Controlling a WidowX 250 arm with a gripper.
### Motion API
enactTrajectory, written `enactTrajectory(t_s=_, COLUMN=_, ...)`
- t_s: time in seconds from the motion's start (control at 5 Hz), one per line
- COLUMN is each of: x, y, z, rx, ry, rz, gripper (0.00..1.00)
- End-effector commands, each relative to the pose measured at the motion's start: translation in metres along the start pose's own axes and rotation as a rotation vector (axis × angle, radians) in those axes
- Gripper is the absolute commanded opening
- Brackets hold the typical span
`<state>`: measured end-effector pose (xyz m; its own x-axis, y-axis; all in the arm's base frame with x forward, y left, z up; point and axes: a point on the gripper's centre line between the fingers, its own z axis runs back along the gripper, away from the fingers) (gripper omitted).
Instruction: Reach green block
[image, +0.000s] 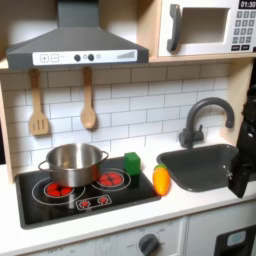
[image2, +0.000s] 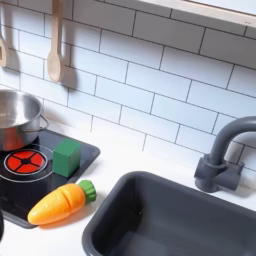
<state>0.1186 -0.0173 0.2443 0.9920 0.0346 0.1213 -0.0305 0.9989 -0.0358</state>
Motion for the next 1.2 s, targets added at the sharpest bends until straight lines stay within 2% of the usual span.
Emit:
enactTrajectory(t_s=0.0, x=0.0, y=0.0, z=0.0, rx=-0.001, ry=0.002, rz=0.001, gripper=1.0)
enactTrajectory(t_s=0.2, x=0.014, y=0.004, z=-0.005, rx=0.0, ry=-0.006, rz=0.022, gripper=1.0)
enactTrajectory(t_s=1.0, x=0.077, y=0.017, z=-0.013, rx=0.023, ry=-0.023, rz=-0.001, gripper=1.0)
